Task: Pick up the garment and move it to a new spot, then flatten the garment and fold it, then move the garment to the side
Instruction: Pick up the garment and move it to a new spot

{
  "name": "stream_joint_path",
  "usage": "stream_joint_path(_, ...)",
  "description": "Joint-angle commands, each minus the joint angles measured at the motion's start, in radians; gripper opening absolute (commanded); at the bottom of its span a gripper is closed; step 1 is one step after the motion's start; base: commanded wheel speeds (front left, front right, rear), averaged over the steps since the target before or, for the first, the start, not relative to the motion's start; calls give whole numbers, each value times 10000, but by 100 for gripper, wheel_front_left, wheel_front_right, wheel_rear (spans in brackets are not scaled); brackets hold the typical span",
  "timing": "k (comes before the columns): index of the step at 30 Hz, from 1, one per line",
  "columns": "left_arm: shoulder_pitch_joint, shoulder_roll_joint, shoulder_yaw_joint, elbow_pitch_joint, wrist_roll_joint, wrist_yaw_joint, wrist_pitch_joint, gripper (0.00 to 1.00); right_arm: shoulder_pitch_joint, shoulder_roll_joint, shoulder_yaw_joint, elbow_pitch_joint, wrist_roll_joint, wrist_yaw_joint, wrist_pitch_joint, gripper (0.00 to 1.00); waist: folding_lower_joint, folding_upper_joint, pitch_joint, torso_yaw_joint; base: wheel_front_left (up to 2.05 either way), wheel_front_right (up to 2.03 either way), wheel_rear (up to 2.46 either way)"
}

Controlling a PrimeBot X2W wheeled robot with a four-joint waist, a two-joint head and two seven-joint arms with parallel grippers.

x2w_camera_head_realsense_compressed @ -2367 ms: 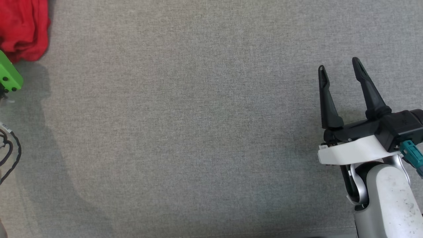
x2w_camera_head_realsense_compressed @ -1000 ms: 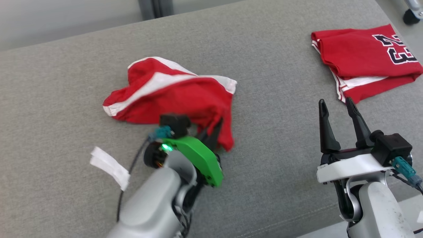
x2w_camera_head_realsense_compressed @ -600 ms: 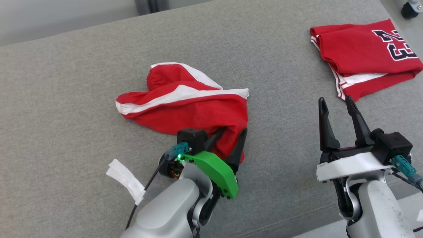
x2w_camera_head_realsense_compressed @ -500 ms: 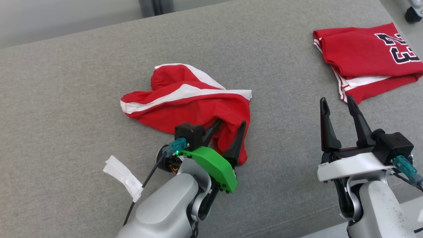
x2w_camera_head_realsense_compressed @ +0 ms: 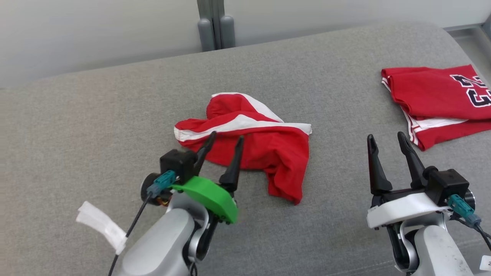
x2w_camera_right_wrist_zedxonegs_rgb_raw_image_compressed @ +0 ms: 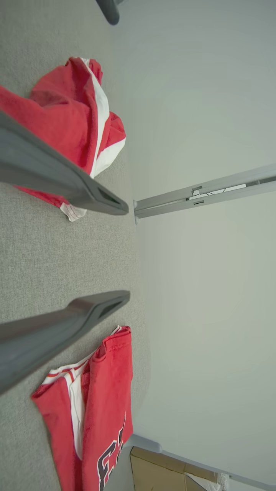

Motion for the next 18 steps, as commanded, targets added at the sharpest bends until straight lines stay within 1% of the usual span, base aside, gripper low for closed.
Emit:
stream_joint_path(1,511,235,283,-147,227,82,-26,100,192,-17,12,83,-5,-15,-26,100,0,-1,-525,449,0,0,0)
stream_joint_path(7,2106,850,1368,-837,1015,225,-19,100,456,-17,55,347,-56,-15,-26,100,0,-1,-895,679,0,0,0)
stream_joint_path(9,2722,930,1866,-1100,1226,258,-18,100,579,-15,24,409,-115,-13,-26,100,0,-1,-996,749,0,0,0)
stream_joint_path(13,3692,1019,2694,-1542,1686,318,-19,100,817,-15,-31,458,-198,-13,-26,100,0,-1,-1109,842,0,0,0)
stream_joint_path(18,4634,741,3676,-2023,2150,301,-21,100,1068,-17,-42,453,-64,-15,-26,100,0,-1,-1187,876,0,0,0)
